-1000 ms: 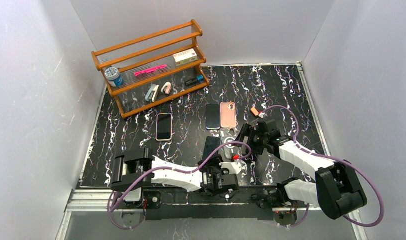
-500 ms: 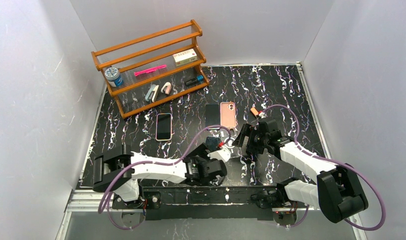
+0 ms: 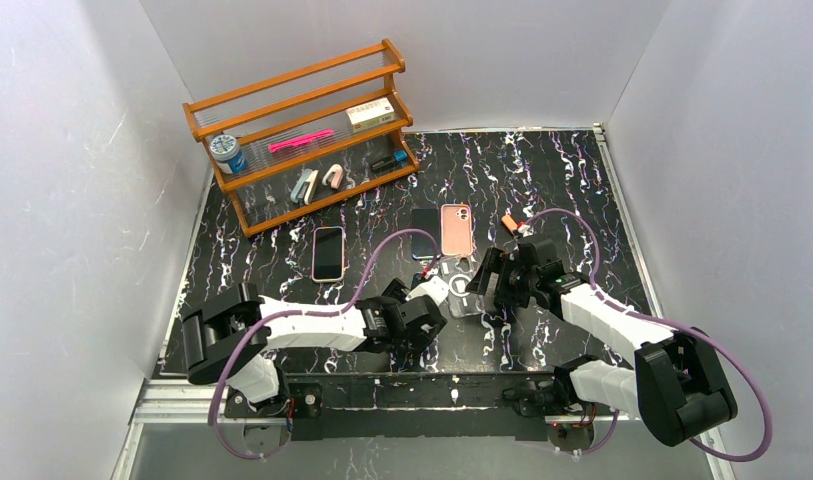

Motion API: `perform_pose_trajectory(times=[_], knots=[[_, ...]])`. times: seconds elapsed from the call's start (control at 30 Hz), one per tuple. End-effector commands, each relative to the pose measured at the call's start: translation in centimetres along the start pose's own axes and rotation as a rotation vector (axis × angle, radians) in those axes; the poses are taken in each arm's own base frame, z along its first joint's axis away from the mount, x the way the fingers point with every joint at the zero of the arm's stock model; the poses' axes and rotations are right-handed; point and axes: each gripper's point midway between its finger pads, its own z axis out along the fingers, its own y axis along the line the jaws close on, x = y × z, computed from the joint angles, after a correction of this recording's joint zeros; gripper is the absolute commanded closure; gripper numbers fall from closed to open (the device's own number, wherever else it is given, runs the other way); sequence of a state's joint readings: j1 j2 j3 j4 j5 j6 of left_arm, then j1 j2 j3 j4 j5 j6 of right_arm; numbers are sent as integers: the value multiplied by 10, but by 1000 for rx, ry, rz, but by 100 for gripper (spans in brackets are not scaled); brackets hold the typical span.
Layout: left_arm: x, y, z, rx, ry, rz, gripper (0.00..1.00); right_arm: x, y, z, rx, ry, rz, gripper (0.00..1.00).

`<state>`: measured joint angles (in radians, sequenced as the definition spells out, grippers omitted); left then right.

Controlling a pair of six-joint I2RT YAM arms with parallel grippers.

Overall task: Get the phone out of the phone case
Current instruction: Adjust the phone at the center of the board.

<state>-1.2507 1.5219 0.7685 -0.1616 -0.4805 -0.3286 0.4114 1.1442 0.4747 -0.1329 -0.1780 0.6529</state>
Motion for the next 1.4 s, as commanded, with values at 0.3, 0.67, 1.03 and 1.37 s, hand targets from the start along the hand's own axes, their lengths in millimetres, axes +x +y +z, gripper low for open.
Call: perform_pose_trajectory(times=[0.3,0.67,1.03,1.37], knots=[[-5,-2,28,-26,37,-143,11,-16,13,7,-56,-25,-47,12],[-11,0,40,32,20,-201,12,-18,7,19,-23,-10,-73,45],[-14,5,42,73,28,-242,12,-9,-5,20,84,50,-108,79],[-21,4,40,119,-4,-269,12,7,-15,7,213,50,-149,94]])
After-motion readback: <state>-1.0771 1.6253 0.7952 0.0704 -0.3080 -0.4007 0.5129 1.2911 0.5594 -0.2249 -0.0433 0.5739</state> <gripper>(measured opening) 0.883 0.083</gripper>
